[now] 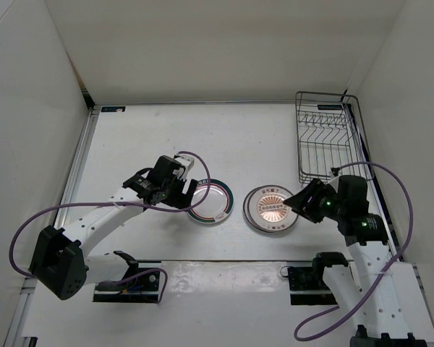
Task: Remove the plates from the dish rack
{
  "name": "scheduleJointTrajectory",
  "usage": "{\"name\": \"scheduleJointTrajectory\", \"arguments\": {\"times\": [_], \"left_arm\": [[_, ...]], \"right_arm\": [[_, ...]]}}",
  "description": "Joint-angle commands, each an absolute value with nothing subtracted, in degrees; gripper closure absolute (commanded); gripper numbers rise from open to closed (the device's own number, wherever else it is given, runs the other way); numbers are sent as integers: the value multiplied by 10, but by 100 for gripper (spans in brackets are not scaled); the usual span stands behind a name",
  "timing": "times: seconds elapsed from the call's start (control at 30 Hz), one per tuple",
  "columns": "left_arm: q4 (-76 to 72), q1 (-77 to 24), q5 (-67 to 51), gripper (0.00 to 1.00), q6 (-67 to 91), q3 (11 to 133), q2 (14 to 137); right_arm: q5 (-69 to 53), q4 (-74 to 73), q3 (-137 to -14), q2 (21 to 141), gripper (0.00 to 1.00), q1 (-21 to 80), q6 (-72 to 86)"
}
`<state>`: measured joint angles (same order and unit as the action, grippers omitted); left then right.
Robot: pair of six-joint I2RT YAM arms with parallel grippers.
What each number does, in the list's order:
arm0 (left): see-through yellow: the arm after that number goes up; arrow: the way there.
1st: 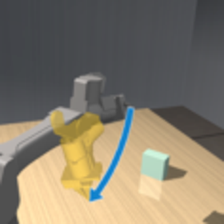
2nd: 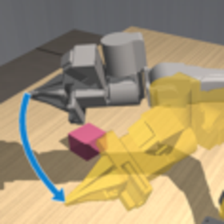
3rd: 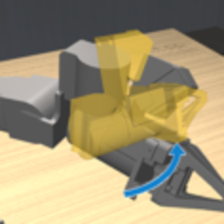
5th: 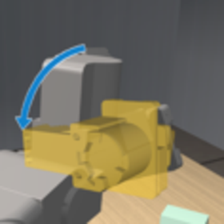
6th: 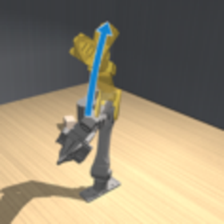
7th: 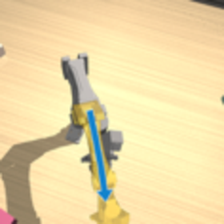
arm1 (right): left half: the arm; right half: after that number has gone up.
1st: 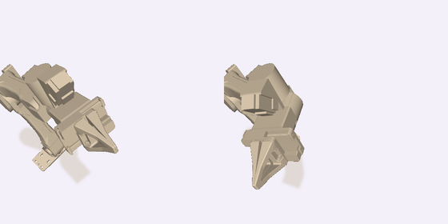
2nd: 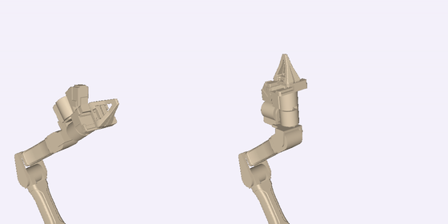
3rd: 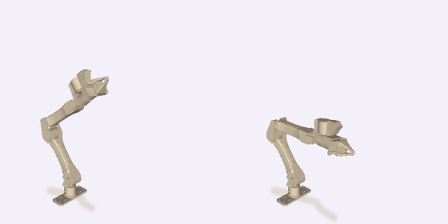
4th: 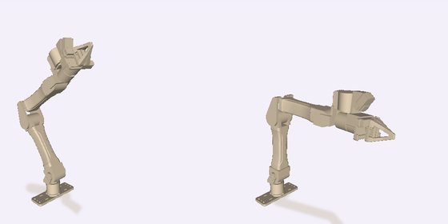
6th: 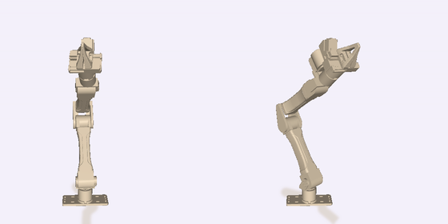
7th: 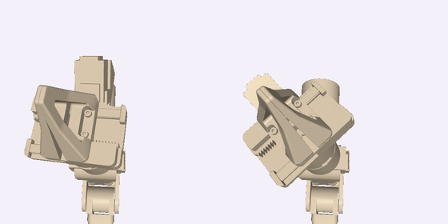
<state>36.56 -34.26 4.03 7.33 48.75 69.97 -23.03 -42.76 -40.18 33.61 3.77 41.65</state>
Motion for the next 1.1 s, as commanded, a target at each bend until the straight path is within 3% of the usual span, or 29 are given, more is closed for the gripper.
{"name": "scheduleJointTrajectory", "arguments": {"times": [0.0, 0.07, 0.13, 0.2, 0.3, 0.37, 0.5, 0.6, 0.73, 0.77, 0.8, 0.87, 1.07], "left_arm": [[370, -344, 51, 0, 69, 508, 689], [373, -344, 62, 0, 63, 509, 685], [374, -345, 83, 0, 59, 508, 686], [376, -345, 90, 0, 53, 507, 683], [371, -344, 104, 0, 47, 505, 679], [357, -344, 107, 0, 45, 496, 665], [323, -344, 107, 0, 40, 466, 622], [296, -345, 111, 0, 40, 443, 578], [283, -344, 115, 0, 42, 430, 499], [275, -344, 115, 0, 41, 423, 488], [253, -345, 118, 0, 39, 410, 478], [248, -344, 134, 0, 39, 400, 463], [278, -344, 121, 0, 41, 425, 499]], "right_arm": [[-283, -531, -398, 331, 48, 37, 352], [-284, -540, -394, 304, 48, 38, 349], [-289, -546, -406, 296, 59, 37, 345], [-295, -556, -425, 303, 65, 38, 333], [-281, -620, -489, 362, 65, 36, 272], [-201, -688, -511, 394, 65, 38, 254], [-92, -716, -534, 336, 62, 40, 256], [-93, -722, -528, 327, 62, 45, 250], [-179, -669, -477, 328, 51, 51, 242], [-198, -653, -471, 330, 41, 51, 243], [-229, -641, -464, 335, 13, 52, 248], [-315, -580, -446, 338, 10, 50, 263], [-302, -484, -472, 344, 10, 50, 298]]}}
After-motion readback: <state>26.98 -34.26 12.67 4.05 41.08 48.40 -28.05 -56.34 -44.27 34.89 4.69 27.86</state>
